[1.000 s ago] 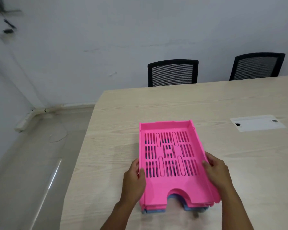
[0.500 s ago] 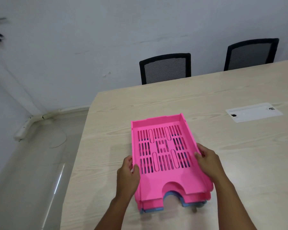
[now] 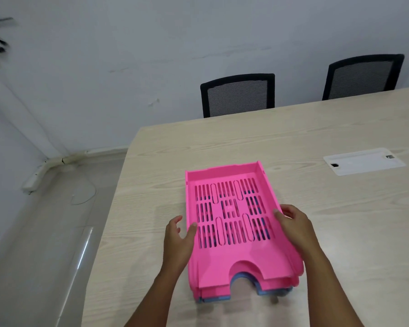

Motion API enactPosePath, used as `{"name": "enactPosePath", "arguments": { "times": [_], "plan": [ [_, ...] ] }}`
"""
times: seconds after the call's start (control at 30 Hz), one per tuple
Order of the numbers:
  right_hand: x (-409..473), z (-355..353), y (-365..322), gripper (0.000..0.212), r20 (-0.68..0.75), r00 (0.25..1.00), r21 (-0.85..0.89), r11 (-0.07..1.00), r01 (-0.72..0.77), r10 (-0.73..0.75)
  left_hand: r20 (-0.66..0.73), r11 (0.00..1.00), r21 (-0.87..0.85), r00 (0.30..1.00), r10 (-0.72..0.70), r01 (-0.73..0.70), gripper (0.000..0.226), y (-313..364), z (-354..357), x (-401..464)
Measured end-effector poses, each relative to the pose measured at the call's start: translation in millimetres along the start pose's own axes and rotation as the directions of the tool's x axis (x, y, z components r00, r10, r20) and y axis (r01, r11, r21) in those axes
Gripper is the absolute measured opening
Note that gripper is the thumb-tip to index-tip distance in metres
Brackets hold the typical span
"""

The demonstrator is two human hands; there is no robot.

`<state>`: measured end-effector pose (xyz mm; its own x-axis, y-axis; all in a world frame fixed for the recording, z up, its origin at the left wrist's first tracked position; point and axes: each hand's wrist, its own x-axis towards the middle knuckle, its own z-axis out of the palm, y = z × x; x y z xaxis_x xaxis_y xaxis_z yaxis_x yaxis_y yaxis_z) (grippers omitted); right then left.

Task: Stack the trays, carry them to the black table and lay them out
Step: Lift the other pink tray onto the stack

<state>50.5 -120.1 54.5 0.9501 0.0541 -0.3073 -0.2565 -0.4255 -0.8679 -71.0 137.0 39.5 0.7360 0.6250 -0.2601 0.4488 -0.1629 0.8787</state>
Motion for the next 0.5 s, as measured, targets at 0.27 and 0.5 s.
{"name": "enactPosePath", "arguments": {
  "times": [0.27,0.5],
  "plan": [
    [22.1,2.8,25.9,0.057,0.382,0.917,0.258,0.939,-0.226,0.116,0.378,0.913,-0.287,0.910,-0.170,0.289,0.073,-23.4,6.3,17.1],
    [30.9,2.2,34.3,0.062,0.471,0.874,0.289,0.915,-0.281,0.120,0.436,0.889,-0.363,0.894,-0.102,0.278,0.062,-26.7,8.5,17.4]
  ]
}}
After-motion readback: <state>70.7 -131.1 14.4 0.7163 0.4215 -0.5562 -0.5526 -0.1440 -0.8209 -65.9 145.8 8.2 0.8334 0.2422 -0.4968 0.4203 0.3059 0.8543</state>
